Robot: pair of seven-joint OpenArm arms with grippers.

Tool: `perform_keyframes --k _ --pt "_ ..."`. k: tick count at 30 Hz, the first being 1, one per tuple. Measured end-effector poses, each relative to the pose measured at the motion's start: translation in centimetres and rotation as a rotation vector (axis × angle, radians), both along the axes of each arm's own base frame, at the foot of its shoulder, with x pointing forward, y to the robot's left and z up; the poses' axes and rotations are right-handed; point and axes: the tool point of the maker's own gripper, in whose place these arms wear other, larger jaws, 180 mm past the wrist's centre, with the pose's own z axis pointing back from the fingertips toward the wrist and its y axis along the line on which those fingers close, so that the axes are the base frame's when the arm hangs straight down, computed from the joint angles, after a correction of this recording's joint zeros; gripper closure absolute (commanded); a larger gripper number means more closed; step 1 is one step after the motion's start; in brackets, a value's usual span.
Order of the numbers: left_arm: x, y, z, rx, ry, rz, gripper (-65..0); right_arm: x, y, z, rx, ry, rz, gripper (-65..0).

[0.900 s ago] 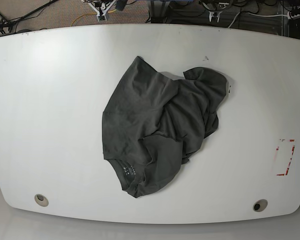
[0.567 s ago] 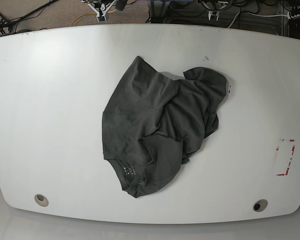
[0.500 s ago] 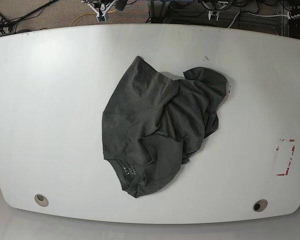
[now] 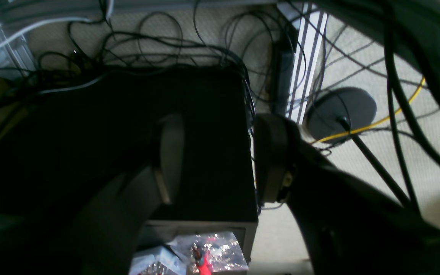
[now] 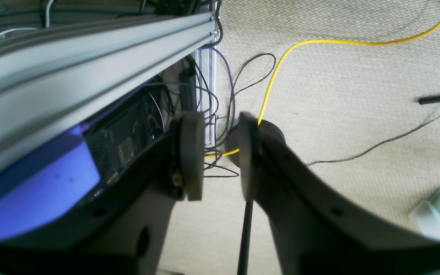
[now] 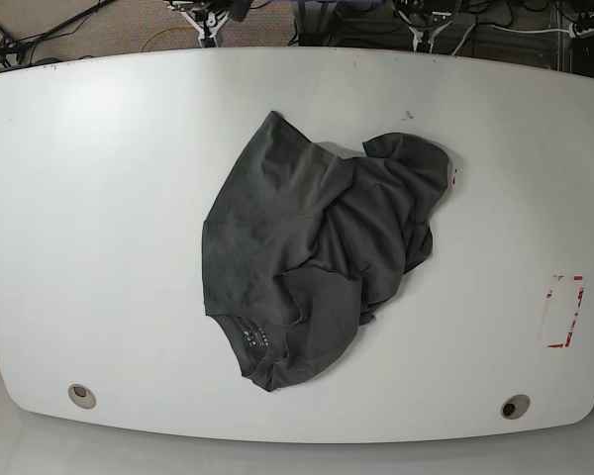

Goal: Fold the T-shirt properly

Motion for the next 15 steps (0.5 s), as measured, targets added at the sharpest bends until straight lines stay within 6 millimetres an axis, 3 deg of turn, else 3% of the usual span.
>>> perform_keyframes --k 6,10,15 --pt "-0.4 -0.1 0.0 -0.001 0.001 0.004 -26.8 -0.6 -0.2 0.0 -0.003 0.009 0.0 -14.0" --pt "0.0 -0.1 0.2 -0.006 -0.096 -0.001 -26.8 0.1 -0.1 0.2 0.001 -0.062 -0.033 -14.1" --pt "-1.9 0.2 0.4 -0.008 -0.101 0.001 -26.4 -1.2 -1.1 0.2 -0.07 -0.079 -0.048 -14.0"
